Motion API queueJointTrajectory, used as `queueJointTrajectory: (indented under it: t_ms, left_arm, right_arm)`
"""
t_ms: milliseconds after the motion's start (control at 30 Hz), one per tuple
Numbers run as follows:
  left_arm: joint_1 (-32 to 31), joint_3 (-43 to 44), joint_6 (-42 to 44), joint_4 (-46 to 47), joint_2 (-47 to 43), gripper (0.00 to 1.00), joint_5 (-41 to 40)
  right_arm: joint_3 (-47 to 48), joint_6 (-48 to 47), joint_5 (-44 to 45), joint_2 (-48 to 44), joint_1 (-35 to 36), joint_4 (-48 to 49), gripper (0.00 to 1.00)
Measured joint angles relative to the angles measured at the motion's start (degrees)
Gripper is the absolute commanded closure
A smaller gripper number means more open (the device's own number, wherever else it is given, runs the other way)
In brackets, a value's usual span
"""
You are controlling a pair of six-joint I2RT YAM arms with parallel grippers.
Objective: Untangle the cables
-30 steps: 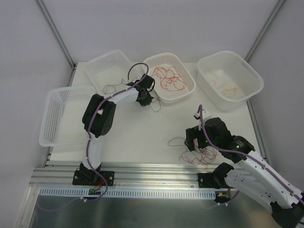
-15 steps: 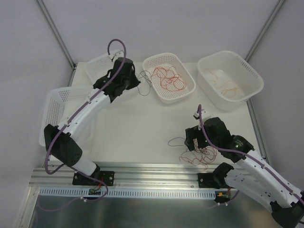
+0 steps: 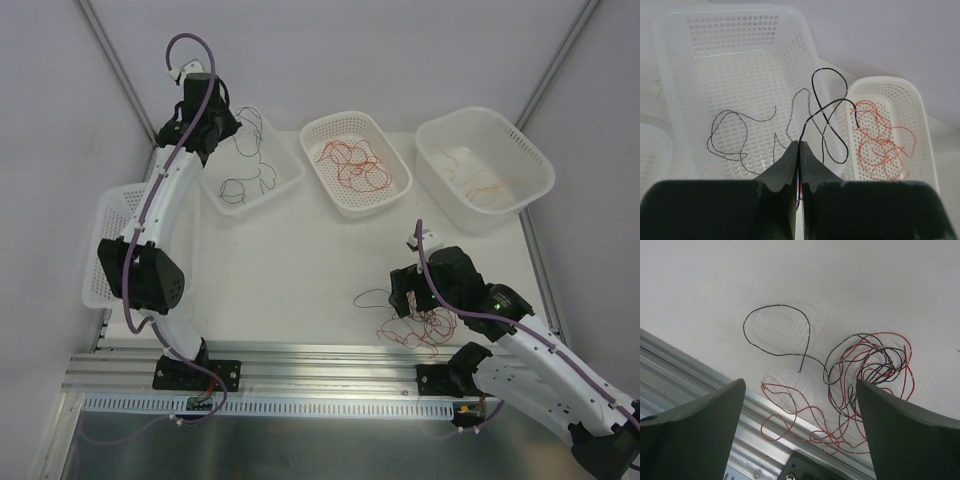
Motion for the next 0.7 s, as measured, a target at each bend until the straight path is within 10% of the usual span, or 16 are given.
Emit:
queueJointTrajectory:
  t_ms: [167, 567, 700]
  left_arm:
    - [2.08, 4.57, 1.14, -0.13, 12.41, 0.95, 0.11]
    - [5.27, 7.78, 4.26, -2.4, 22.43, 0.03, 3.91]
    - [5.01, 1.62, 5.01, -1.95, 14.71, 0.01, 6.49]
  right_arm:
    - [0.02, 0.0, 0.2, 0.74, 0.0, -0.22, 0.03]
    - [1.2, 1.01, 3.85, 2.69, 0.0, -2.4, 0.03]
    - [2.34, 3.52, 7.63, 4.15, -0.02, -3.39, 0.03]
